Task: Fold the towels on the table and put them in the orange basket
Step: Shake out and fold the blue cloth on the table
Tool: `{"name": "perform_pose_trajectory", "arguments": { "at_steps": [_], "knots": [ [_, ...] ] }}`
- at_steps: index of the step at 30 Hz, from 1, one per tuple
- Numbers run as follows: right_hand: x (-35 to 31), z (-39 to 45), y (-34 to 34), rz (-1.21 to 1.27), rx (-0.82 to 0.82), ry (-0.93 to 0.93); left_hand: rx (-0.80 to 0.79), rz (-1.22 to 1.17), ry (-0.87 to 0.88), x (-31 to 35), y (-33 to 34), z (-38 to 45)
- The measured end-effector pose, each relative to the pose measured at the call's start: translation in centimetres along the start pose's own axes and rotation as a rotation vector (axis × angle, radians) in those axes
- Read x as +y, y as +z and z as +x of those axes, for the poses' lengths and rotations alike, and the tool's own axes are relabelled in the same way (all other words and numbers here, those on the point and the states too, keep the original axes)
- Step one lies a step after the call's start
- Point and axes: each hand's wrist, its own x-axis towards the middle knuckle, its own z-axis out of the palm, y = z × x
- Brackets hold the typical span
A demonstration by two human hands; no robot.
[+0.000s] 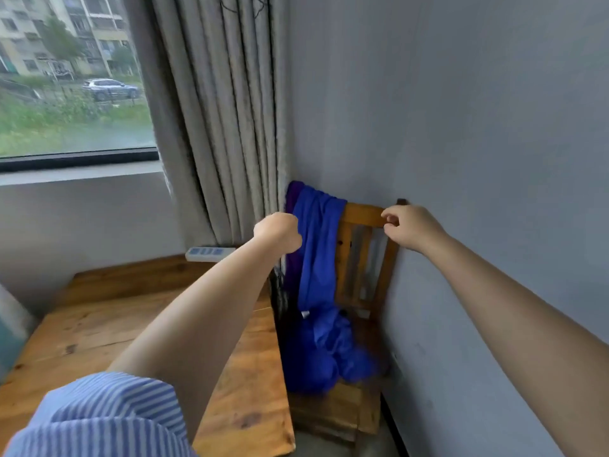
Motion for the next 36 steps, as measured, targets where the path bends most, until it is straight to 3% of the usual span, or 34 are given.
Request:
{"name": "perform_pose_trajectory", "arguments": {
  "at_steps": [11, 25, 30, 36],
  "knots": [
    [0.7, 16.3, 5.6, 0.020, -0.145, 0.074, -0.103, -0.140, -0.009, -1.1, 2.1, 17.5],
    [4.8, 28.3, 13.2, -0.134, -0.312, -0.057, -0.120, -0.249, -0.197, -0.5, 7.6, 26.3],
    [5.9, 29.2, 16.4, -0.244, -0.264, -0.267, -0.107, -0.294, -0.282, -0.6, 10.3, 28.6],
    [7.1, 28.4, 18.1, -0.235, 0.073, -0.422, -0.036, -0.459, -0.375, -1.4, 11.8, 29.5]
  ]
}}
